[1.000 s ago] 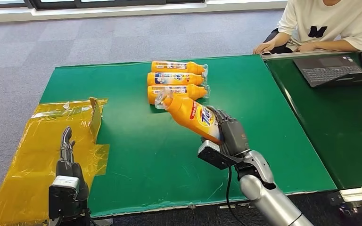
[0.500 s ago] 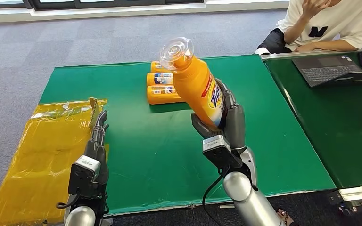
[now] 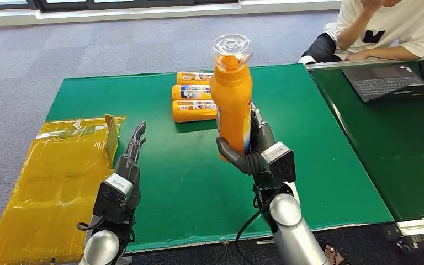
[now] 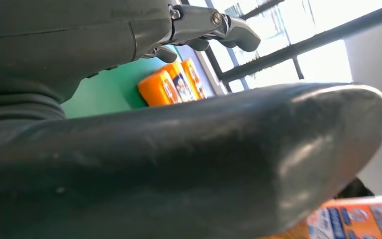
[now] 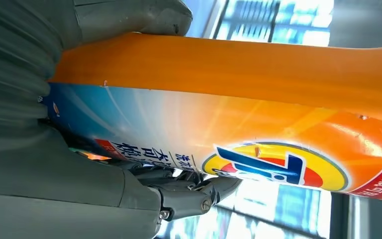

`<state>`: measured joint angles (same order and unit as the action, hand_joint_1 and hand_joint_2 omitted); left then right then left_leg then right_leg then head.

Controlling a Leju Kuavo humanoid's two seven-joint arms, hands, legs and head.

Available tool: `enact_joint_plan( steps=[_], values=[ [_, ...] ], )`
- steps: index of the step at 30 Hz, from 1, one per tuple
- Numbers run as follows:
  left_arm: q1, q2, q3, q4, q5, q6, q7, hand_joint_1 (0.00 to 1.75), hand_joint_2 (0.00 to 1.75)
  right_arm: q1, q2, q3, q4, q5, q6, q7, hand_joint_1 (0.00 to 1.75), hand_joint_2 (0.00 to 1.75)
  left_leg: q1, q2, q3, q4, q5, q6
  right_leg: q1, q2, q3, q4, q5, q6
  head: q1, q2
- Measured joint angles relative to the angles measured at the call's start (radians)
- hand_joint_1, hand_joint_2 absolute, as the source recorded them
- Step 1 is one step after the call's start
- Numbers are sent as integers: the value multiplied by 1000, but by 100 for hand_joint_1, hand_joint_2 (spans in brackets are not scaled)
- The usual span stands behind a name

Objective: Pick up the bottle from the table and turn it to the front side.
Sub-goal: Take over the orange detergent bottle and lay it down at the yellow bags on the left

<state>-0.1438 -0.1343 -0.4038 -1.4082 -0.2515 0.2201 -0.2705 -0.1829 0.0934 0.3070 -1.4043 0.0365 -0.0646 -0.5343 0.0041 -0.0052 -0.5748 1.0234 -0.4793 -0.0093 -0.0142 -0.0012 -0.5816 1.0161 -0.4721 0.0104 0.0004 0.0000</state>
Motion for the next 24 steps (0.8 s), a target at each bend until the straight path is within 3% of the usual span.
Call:
enact_joint_plan(
  steps=[3,6,24],
  values=[
    [-19,0,-18,6,4,-22,9,0,0,19,10,-20,21,-69,113,-16,175,175,0,0,0,0,0,0,0,0,0,0,0,0,0,0],
    [-42,-1,-36,12,5,-43,25,0,0,38,21,-33,42,-81,161,-15,175,175,0,0,0,0,0,0,0,0,0,0,0,0,0,0],
    [-75,-6,-65,30,6,-63,39,0,0,67,38,-54,92,-65,179,21,175,175,0,0,-1,0,0,0,0,0,-1,0,0,0,0,0]
  ],
)
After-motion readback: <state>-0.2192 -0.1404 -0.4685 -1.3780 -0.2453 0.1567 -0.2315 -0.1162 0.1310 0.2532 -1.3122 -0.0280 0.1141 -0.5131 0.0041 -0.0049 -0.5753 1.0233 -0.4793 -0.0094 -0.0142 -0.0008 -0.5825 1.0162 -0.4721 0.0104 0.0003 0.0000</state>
